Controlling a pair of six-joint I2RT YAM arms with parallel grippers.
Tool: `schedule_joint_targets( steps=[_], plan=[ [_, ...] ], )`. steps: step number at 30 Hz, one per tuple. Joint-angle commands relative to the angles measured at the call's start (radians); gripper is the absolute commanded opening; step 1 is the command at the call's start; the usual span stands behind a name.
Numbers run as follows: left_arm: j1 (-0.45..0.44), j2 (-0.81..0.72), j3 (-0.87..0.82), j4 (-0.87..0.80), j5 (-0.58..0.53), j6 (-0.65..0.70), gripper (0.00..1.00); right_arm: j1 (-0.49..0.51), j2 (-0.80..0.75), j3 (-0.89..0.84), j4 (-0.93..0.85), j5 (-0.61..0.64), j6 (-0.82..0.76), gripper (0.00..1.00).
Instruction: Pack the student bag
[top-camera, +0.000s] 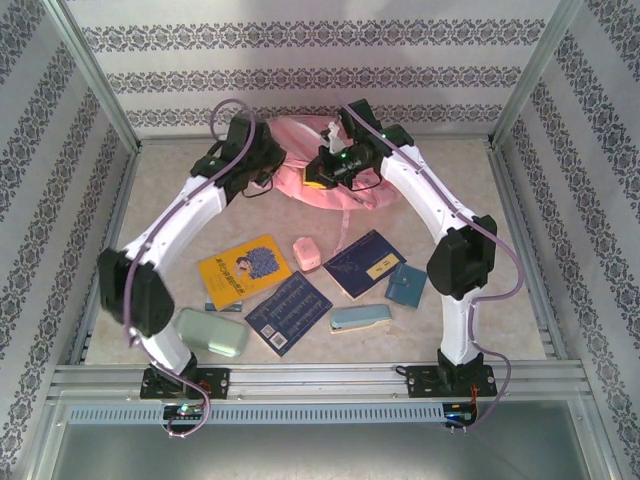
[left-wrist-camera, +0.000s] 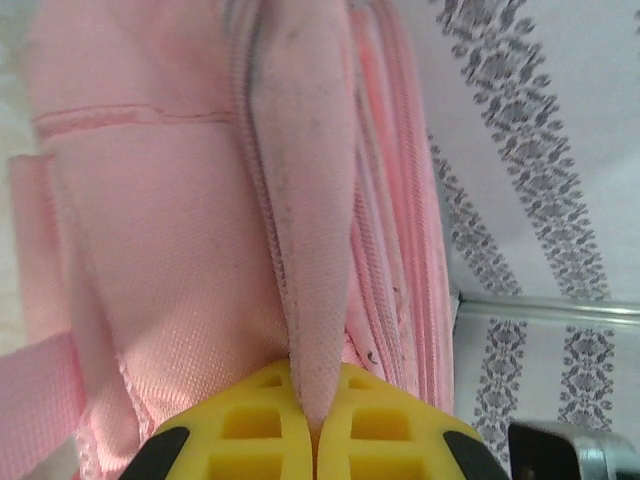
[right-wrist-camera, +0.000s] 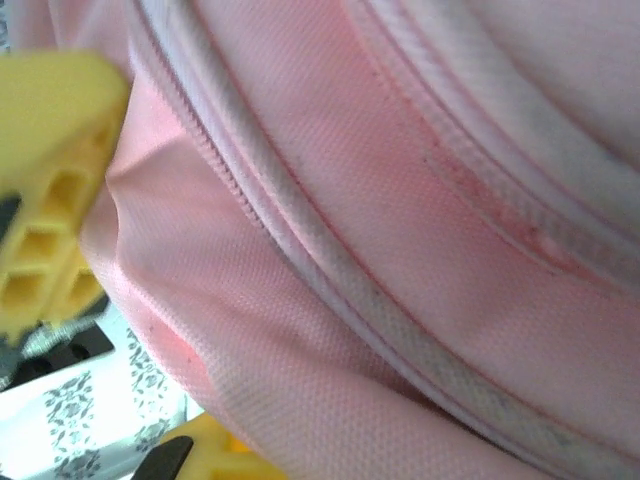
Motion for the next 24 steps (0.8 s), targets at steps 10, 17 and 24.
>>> schedule_joint_targets(
  steps=[10, 17, 24],
  plan=[
    [-0.127, -0.245, -0.214, 0.062, -0.015, 0.073, 0.51, 0.011, -0.080, -0.078, 0.167, -0.041, -0.138, 0.00],
    [-0.063, -0.368, -0.211, -0.139, -0.066, 0.193, 0.83, -0.032, -0.164, -0.221, 0.202, -0.068, -0.157, 0.00],
    [0.129, -0.421, -0.388, -0.135, 0.104, 0.070, 0.78, -0.057, -0.210, -0.293, 0.218, -0.091, -0.167, 0.00]
  ],
)
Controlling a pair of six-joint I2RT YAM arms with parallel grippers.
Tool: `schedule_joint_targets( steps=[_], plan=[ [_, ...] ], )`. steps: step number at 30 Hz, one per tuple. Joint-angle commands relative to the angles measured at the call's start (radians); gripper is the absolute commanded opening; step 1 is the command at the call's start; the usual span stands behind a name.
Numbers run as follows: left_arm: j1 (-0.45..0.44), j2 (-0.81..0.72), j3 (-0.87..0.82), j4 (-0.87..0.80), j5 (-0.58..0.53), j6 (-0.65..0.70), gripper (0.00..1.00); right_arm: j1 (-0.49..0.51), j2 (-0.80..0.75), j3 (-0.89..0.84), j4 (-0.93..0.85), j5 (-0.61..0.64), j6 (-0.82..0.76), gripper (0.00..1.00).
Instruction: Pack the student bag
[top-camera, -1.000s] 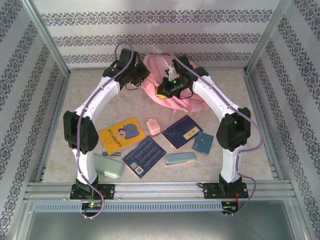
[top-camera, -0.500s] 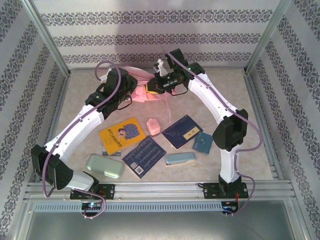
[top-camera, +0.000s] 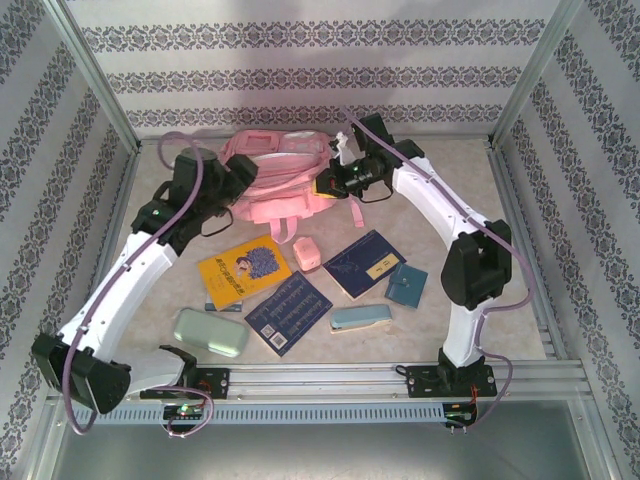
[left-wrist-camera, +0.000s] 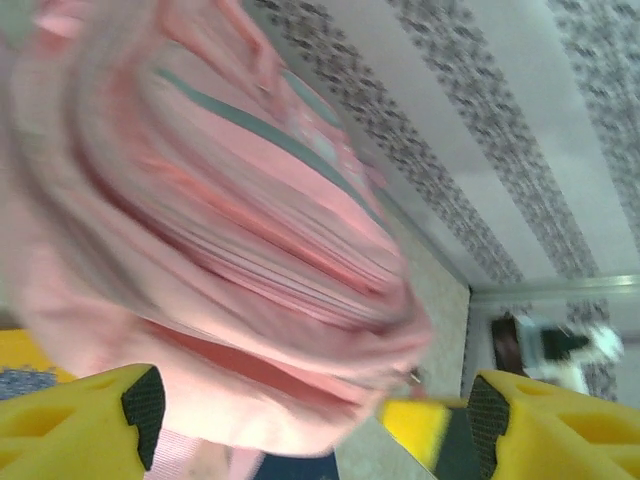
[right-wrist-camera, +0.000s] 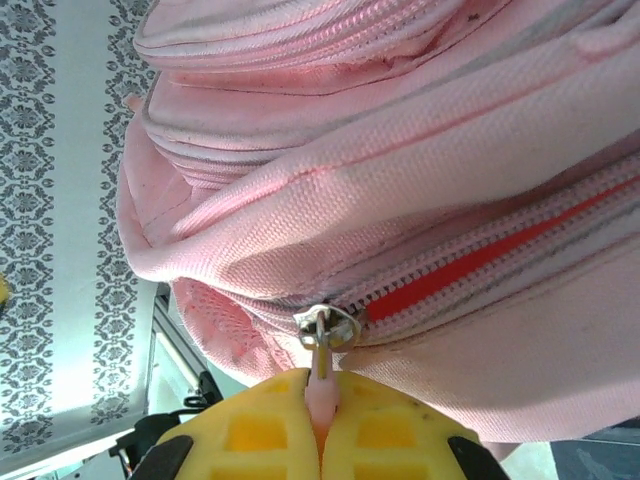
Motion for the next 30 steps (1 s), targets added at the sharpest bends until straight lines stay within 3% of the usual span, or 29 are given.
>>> schedule_joint_targets(
  steps=[1, 7, 12, 17, 30],
  plan=[
    [0.058, -0.007, -0.097, -0.041, 0.097, -0.068, 0.78, -0.015, -0.081, -0.009, 0.075, -0.053, -0.030, 0.00],
    [0.112, 0.021, -0.186, 0.030, 0.170, -0.159, 0.78, -0.018, -0.088, -0.019, 0.074, -0.061, -0.032, 0.00],
    [0.142, 0.078, -0.191, 0.116, 0.226, -0.184, 0.70, -0.009, -0.091, -0.029, 0.071, -0.062, -0.034, 0.00],
    [0.166, 0.058, -0.143, 0.096, 0.226, -0.151, 0.61, -0.010, -0.093, -0.035, 0.062, -0.057, -0.041, 0.00],
    [0.224, 0.157, -0.110, 0.133, 0.266, -0.217, 0.57, -0.012, -0.095, -0.048, 0.062, -0.067, -0.041, 0.00]
  ],
)
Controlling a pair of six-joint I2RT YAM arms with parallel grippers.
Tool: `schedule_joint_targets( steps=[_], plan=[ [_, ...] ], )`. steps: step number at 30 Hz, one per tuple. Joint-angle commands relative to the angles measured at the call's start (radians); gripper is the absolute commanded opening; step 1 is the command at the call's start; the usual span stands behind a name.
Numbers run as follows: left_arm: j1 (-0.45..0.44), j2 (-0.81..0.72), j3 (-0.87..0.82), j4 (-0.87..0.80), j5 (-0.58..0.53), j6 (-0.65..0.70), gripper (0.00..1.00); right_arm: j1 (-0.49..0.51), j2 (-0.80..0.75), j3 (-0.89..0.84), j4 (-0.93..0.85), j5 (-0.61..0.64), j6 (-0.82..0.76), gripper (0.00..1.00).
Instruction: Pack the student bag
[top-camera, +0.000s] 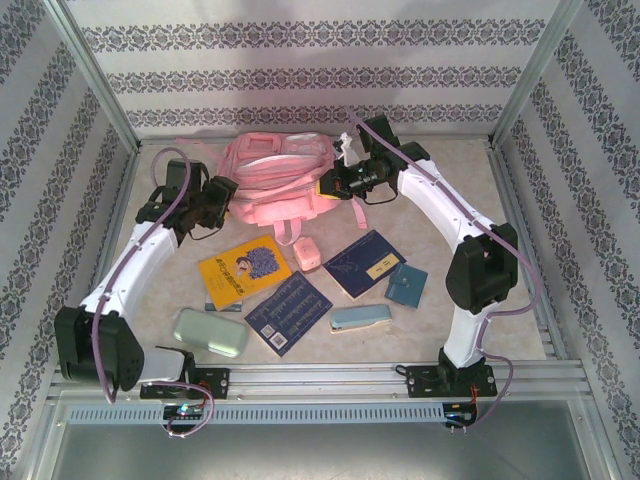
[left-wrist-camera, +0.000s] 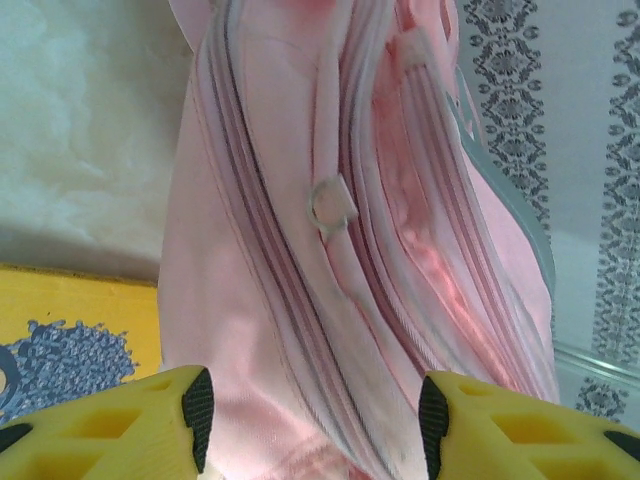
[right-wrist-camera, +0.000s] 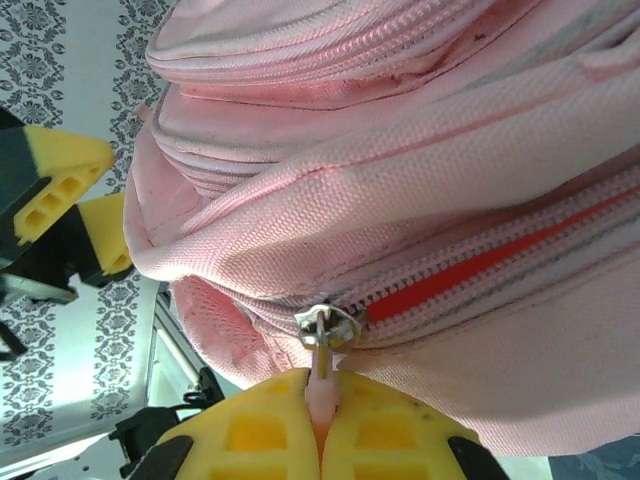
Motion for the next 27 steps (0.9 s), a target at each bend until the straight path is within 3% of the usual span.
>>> schedule_joint_targets(
  steps=[1, 8, 11, 16, 27],
  plan=[
    [0.020, 0.053, 0.045, 0.050, 0.042, -0.030, 0.56, 0.000, -0.063, -0.004, 0.045, -0.055, -0.029, 0.00],
    [0.041, 0.132, 0.082, 0.096, 0.093, -0.048, 0.48, 0.003, -0.063, -0.010, 0.047, -0.058, -0.030, 0.00],
    [0.043, 0.154, 0.095, 0.123, 0.105, -0.063, 0.35, 0.006, -0.061, -0.007, 0.038, -0.051, -0.042, 0.00],
    [0.043, 0.157, 0.117, 0.109, 0.091, -0.084, 0.01, 0.018, -0.056, 0.012, 0.010, -0.026, -0.069, 0.00],
    [0.042, 0.156, 0.180, 0.024, 0.056, -0.097, 0.00, 0.083, -0.037, 0.093, -0.077, 0.057, -0.139, 0.00]
  ],
)
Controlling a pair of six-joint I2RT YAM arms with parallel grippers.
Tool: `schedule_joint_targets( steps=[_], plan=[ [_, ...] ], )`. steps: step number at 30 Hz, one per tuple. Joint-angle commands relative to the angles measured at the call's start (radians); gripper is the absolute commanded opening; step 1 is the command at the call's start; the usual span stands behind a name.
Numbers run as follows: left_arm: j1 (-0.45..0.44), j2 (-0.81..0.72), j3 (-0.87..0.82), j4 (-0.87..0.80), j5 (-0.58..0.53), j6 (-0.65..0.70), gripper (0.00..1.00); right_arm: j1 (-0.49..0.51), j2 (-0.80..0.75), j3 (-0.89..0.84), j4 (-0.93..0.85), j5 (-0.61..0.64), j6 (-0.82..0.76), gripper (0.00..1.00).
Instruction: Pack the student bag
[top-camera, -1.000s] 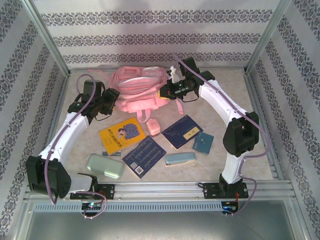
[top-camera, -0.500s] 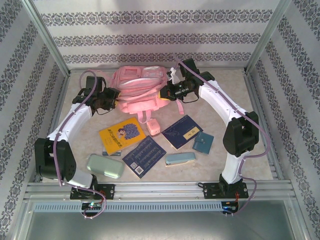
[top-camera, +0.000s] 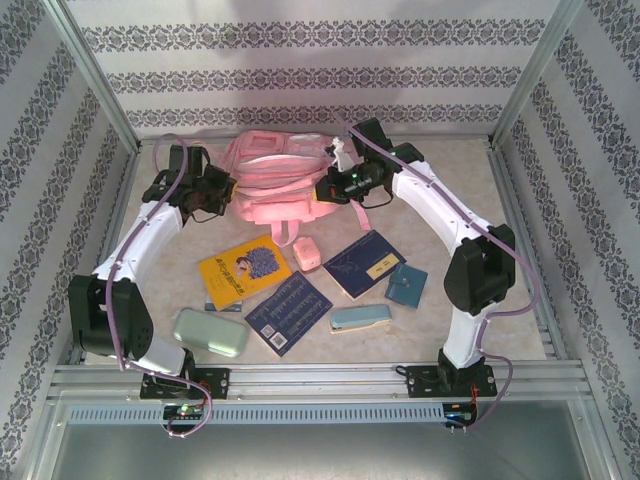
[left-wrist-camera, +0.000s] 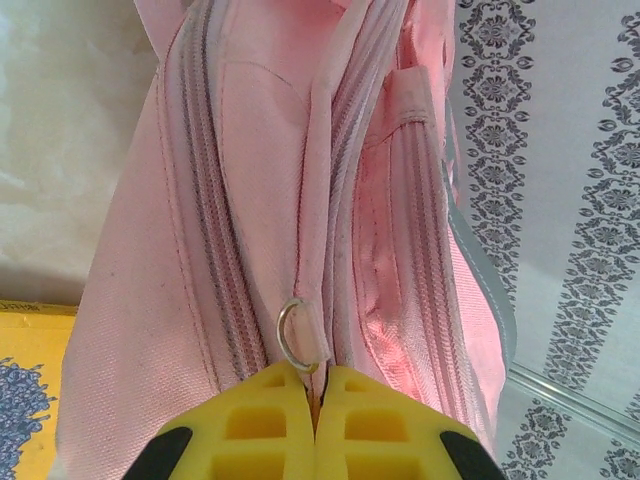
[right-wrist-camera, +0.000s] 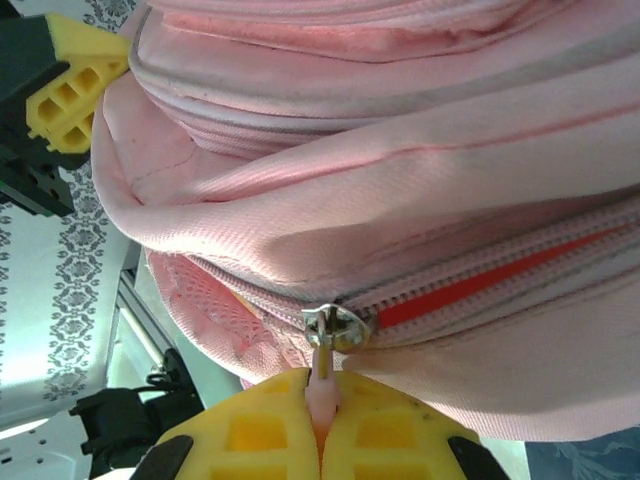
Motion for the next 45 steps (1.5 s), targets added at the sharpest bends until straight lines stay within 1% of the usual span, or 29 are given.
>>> schedule_joint_targets(
  steps=[1, 9, 16, 18, 21, 24, 26, 27, 30, 35, 39, 45],
  plan=[
    [0.010, 0.008, 0.064, -0.019, -0.012, -0.009, 0.00, 0.040, -0.034, 0.084, -0.018, -0.002, -0.058, 0.00],
    [-0.002, 0.027, 0.104, -0.063, -0.033, 0.020, 0.00, 0.084, -0.005, 0.143, -0.042, 0.003, -0.038, 0.00],
    [-0.027, 0.048, 0.161, -0.108, -0.071, 0.080, 0.00, 0.111, 0.043, 0.204, -0.055, -0.061, 0.022, 0.00],
    [-0.025, 0.050, 0.185, -0.129, -0.107, 0.125, 0.00, 0.110, 0.039, 0.198, -0.059, -0.066, 0.042, 0.00],
    [-0.026, 0.062, 0.260, -0.191, -0.169, 0.233, 0.00, 0.106, 0.028, 0.175, -0.070, -0.090, 0.068, 0.00],
    [-0.026, 0.067, 0.291, -0.199, -0.180, 0.277, 0.00, 0.099, 0.025, 0.135, -0.078, -0.085, 0.144, 0.00],
    [-0.028, 0.070, 0.295, -0.194, -0.172, 0.283, 0.00, 0.092, 0.037, 0.120, -0.057, -0.146, 0.212, 0.00],
    [-0.030, 0.071, 0.294, -0.189, -0.168, 0.283, 0.00, 0.095, 0.042, 0.123, -0.055, -0.157, 0.231, 0.00],
    [-0.043, 0.076, 0.283, -0.178, -0.160, 0.283, 0.00, 0.108, 0.068, 0.193, -0.119, -0.117, 0.216, 0.00],
    [-0.076, 0.079, 0.286, -0.171, -0.169, 0.315, 0.00, 0.126, 0.130, 0.295, -0.187, -0.119, 0.225, 0.00],
    [-0.097, 0.082, 0.299, -0.184, -0.189, 0.346, 0.00, 0.145, 0.173, 0.376, -0.225, -0.123, 0.238, 0.00],
    [-0.118, 0.085, 0.284, -0.167, -0.182, 0.320, 0.00, 0.177, 0.246, 0.490, -0.238, -0.108, 0.258, 0.00]
  ],
)
